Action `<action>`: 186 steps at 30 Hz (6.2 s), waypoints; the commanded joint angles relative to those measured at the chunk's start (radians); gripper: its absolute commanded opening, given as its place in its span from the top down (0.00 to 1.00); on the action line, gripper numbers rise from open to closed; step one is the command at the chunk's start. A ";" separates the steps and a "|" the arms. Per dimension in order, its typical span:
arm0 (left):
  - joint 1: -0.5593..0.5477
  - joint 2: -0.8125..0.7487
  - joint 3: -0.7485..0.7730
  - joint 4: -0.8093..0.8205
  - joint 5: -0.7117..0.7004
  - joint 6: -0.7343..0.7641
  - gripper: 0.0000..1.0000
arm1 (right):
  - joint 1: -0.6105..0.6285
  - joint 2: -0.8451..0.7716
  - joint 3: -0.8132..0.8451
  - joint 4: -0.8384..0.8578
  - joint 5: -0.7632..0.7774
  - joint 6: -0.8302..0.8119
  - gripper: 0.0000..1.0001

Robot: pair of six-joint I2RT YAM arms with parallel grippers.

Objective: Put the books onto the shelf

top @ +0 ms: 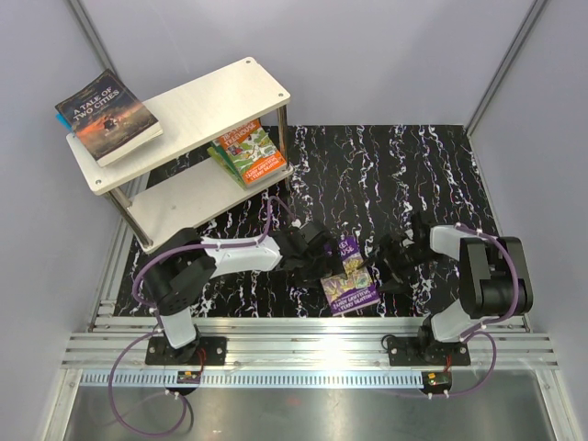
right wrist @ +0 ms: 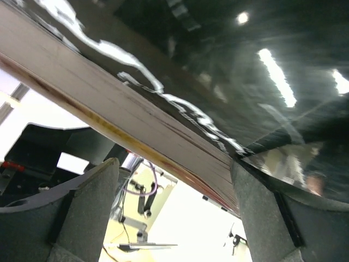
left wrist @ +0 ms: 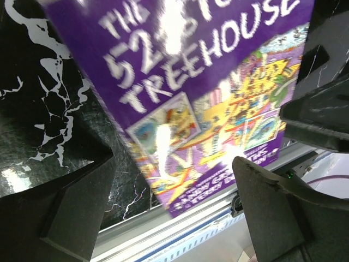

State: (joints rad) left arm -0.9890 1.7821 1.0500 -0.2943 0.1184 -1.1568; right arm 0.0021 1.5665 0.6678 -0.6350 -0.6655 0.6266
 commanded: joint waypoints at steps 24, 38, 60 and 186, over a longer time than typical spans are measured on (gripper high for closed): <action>0.027 -0.257 -0.254 0.195 0.049 -0.027 0.01 | 0.220 -0.246 0.110 0.034 -0.072 0.165 1.00; 0.053 -0.596 -0.200 0.138 -0.080 -0.127 0.05 | 0.220 -0.401 0.141 0.360 -0.296 0.661 1.00; 0.088 -0.645 0.219 -0.130 -0.175 0.037 1.00 | 0.220 -0.539 0.265 0.335 -0.312 0.771 0.00; 1.675 -0.349 1.130 -0.873 0.538 0.345 0.01 | 0.251 -0.537 0.182 0.322 -0.304 0.714 0.00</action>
State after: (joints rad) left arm 0.7181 1.4128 2.1124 -1.1118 0.6655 -0.9195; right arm 0.2424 1.0218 0.8352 -0.3214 -0.9543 1.3544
